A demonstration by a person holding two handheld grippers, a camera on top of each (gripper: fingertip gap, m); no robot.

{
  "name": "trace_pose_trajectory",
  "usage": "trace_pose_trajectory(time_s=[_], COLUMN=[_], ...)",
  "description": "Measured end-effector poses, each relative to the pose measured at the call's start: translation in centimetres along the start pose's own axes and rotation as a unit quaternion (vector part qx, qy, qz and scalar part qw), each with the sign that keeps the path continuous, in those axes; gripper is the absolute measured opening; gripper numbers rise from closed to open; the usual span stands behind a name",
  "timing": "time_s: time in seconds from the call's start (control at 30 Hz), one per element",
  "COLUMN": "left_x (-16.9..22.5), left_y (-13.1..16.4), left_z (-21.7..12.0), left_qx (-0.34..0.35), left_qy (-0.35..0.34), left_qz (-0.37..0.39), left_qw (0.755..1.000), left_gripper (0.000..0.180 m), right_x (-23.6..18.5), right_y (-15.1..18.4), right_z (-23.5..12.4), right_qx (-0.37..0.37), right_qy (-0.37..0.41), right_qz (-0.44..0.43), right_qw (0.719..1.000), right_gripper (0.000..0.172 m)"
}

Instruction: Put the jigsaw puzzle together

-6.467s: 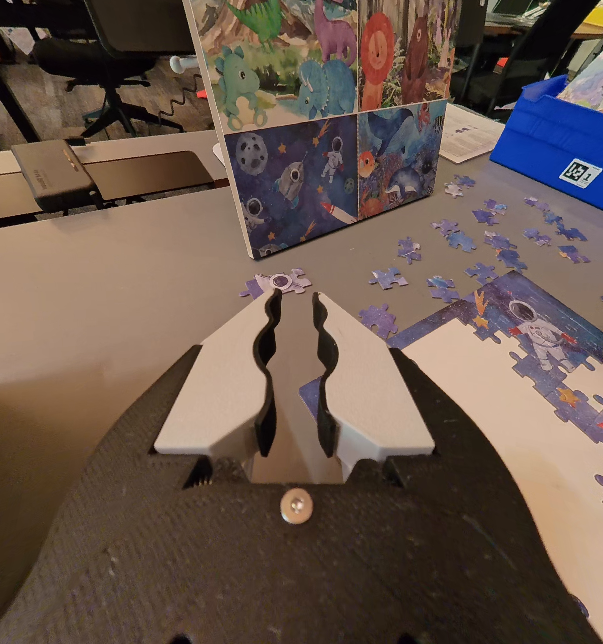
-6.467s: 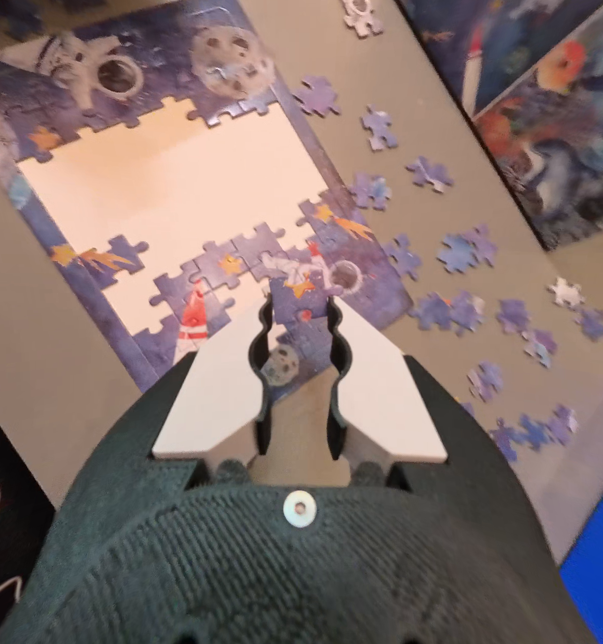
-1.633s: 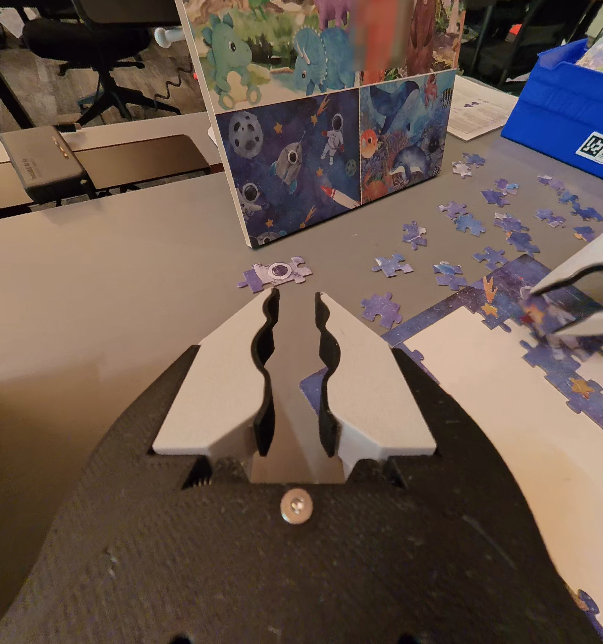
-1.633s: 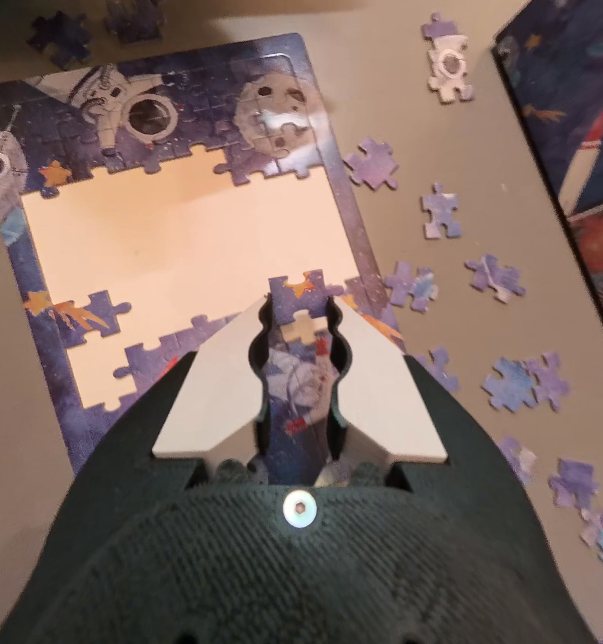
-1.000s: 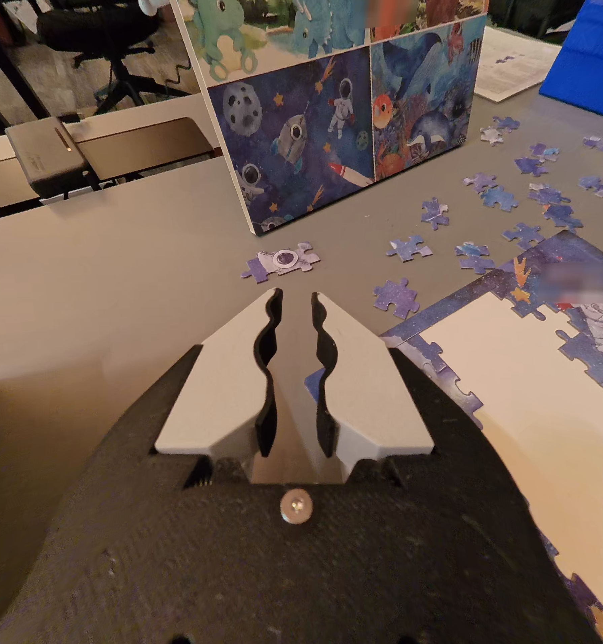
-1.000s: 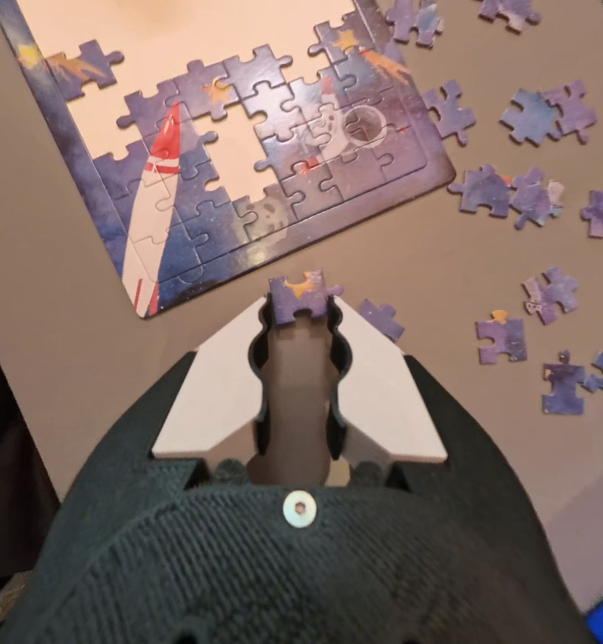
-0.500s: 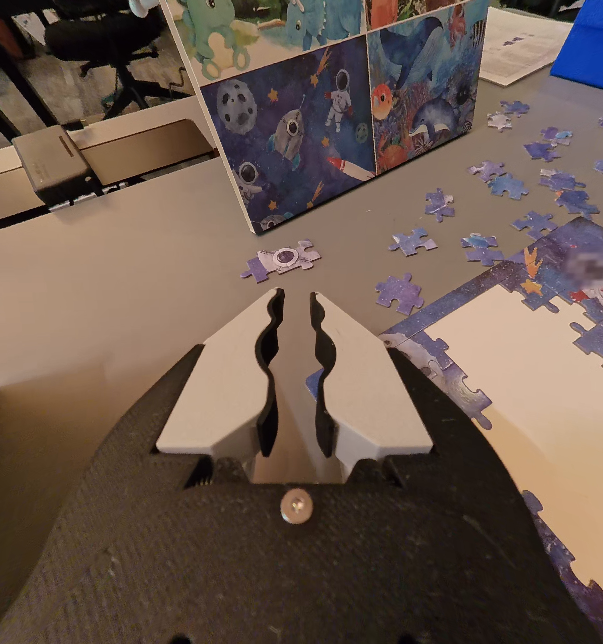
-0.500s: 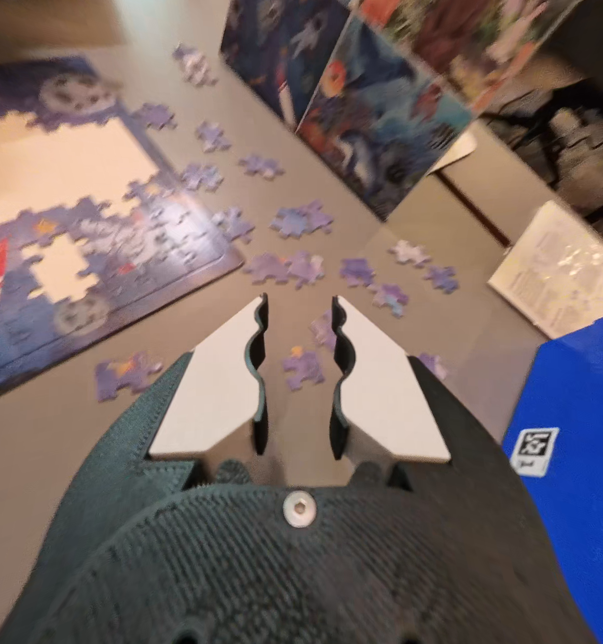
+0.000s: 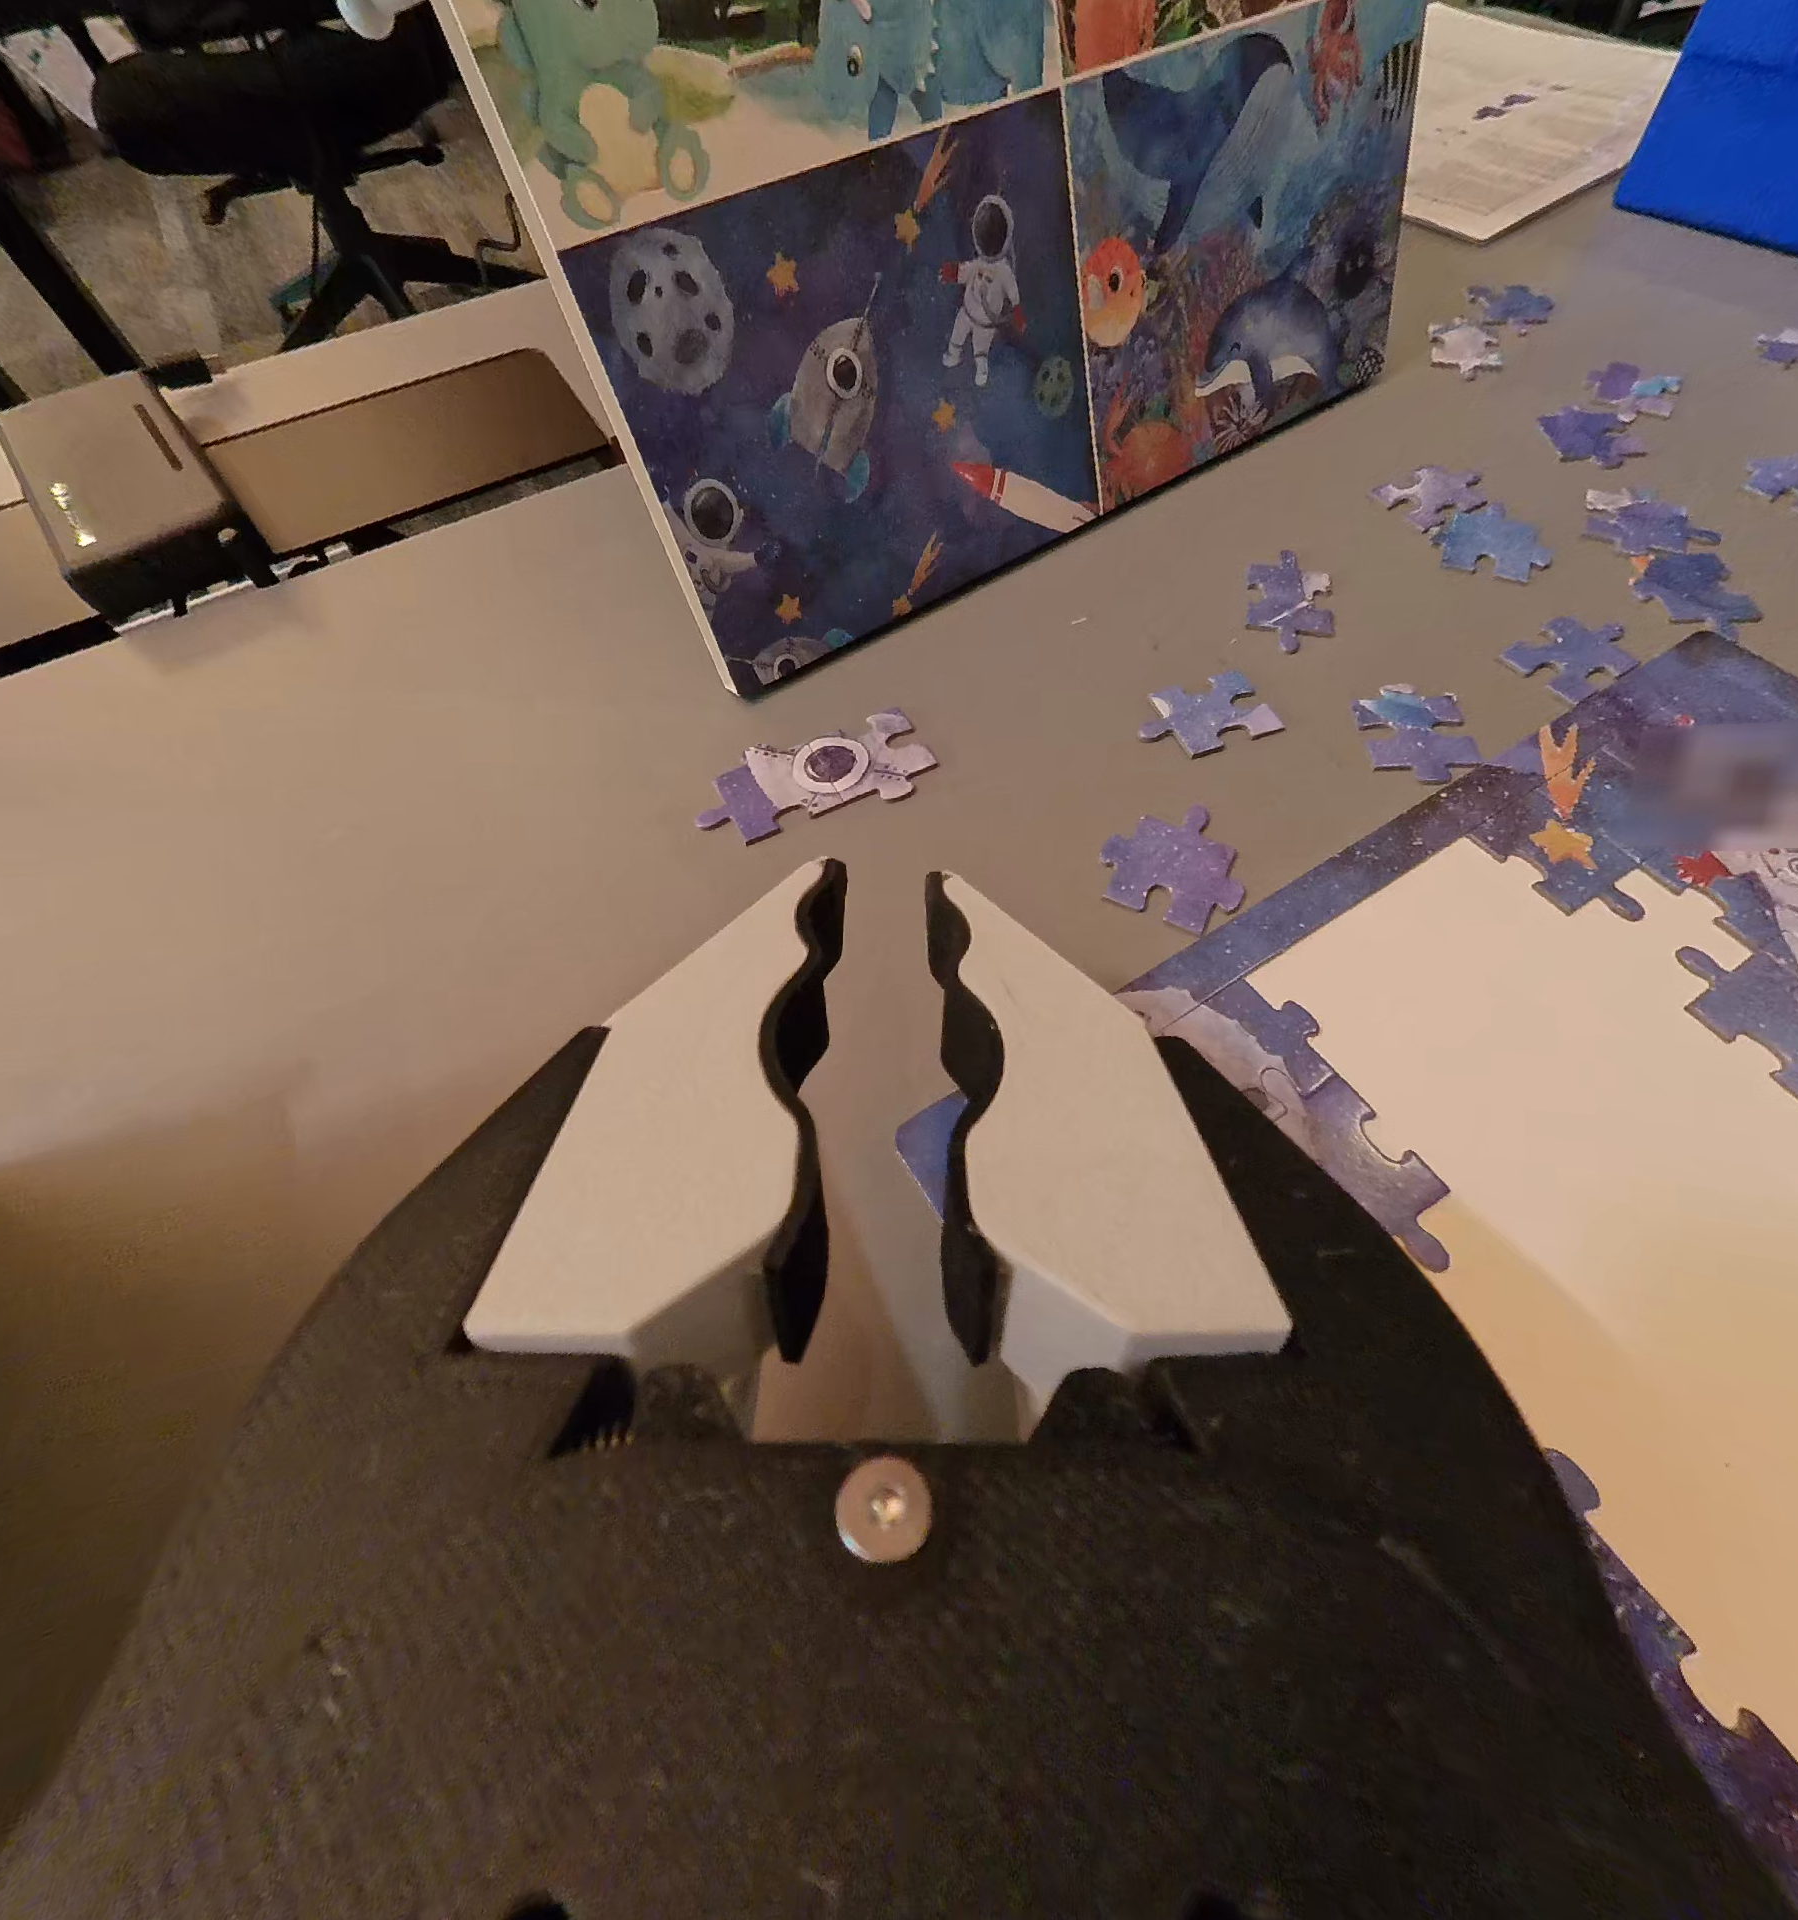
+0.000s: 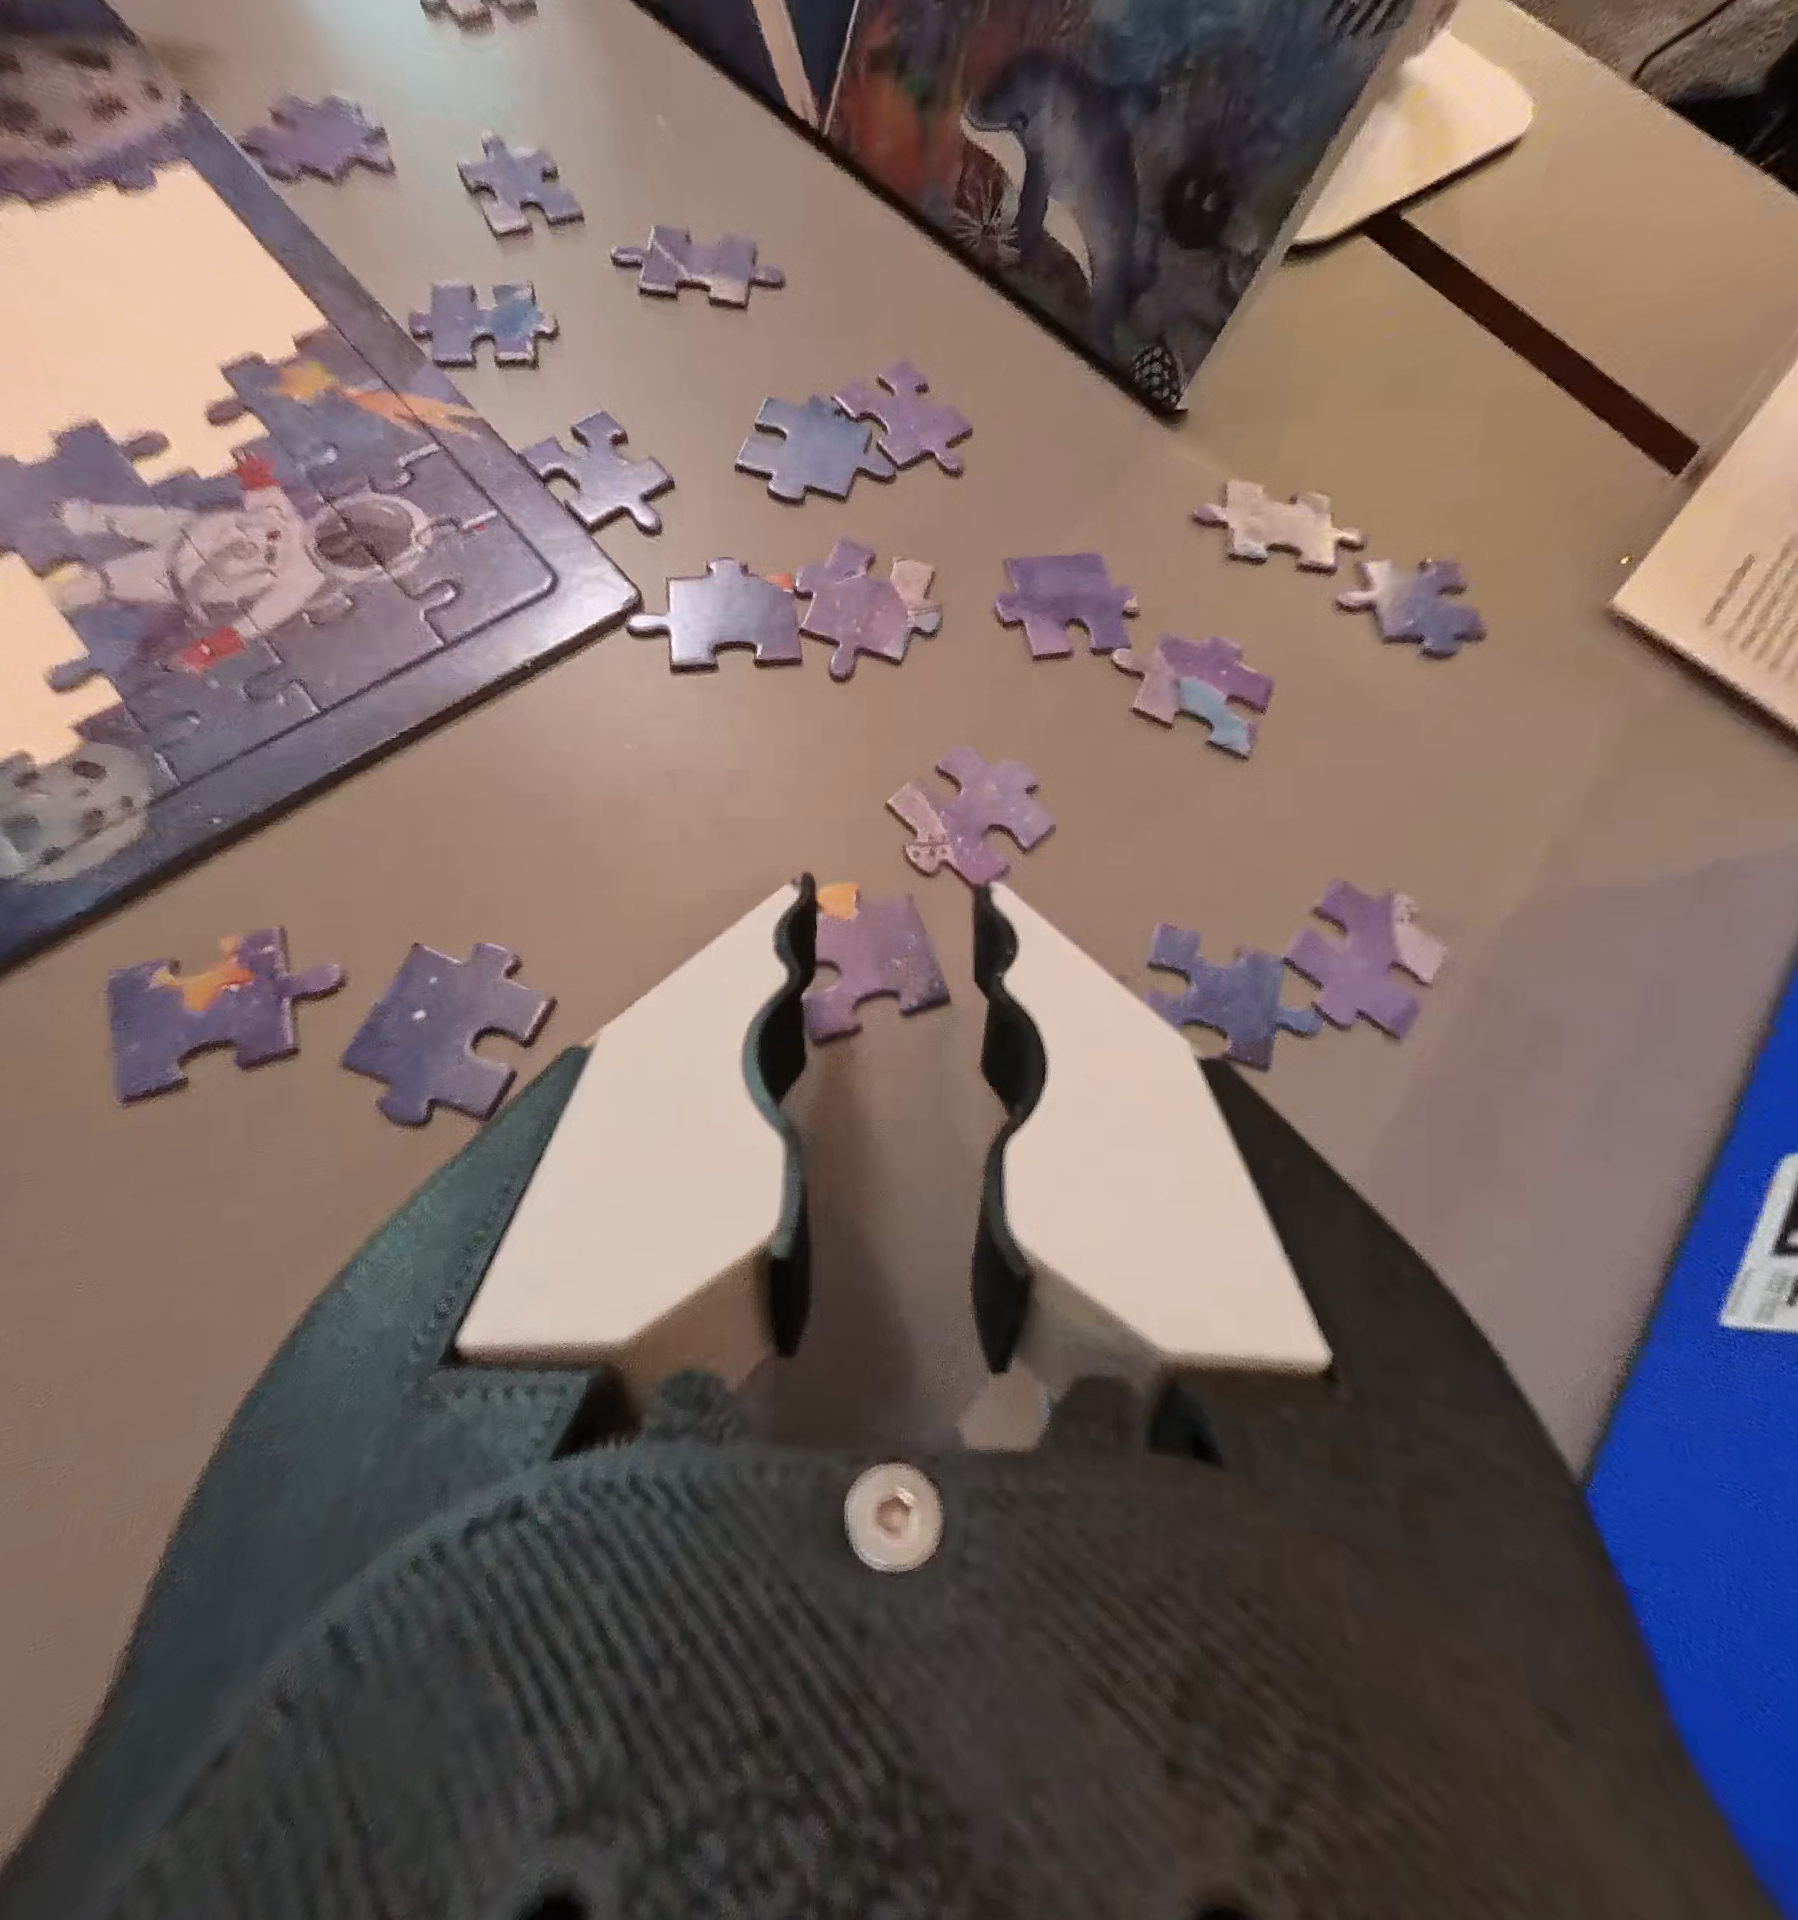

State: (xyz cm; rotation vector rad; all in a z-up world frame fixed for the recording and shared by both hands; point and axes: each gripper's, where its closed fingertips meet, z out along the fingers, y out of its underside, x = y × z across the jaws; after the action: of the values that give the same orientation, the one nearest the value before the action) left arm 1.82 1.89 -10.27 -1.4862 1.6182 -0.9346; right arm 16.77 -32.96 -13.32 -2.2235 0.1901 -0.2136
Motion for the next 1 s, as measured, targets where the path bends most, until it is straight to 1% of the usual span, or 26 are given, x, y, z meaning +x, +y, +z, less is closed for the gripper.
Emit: trace_pose_trajectory(time_s=[0.1,0.27,0.37,0.57,0.8,1.0], left_x=[0.0,-0.1,-0.2,-0.2,-0.1,-0.1], left_y=[-0.1,-0.2,-0.4,-0.3,-0.1,0.0], left_z=[-0.1,-0.3,-0.4,-0.4,-0.2,-0.1], left_qx=[0.002,0.003,0.008,0.006,0.000,-0.002], left_qy=[0.001,-0.002,-0.002,-0.002,-0.003,-0.003], left_qz=[0.002,0.007,0.005,0.004,0.007,0.008], left_qw=[1.000,1.000,1.000,1.000,1.000,1.000], left_gripper=[0.014,0.014,0.014,0.014,0.014,0.015], right_x=[0.1,-0.4,-0.6,-1.7,-4.1,-4.7], right_y=[0.4,2.0,2.2,2.5,2.1,1.9], right_z=[-0.1,0.9,0.9,0.1,0.3,0.6], right_qx=[0.010,-0.029,-0.032,-0.029,-0.033,-0.034], right_qy=[-0.022,-0.040,-0.050,-0.094,-0.146,-0.156], right_qz=[0.024,0.028,0.034,0.060,0.041,0.034], right_qw=[0.999,0.998,0.998,0.993,0.988,0.987], right_gripper=[0.030,0.033,0.033,0.024,0.017,0.015])
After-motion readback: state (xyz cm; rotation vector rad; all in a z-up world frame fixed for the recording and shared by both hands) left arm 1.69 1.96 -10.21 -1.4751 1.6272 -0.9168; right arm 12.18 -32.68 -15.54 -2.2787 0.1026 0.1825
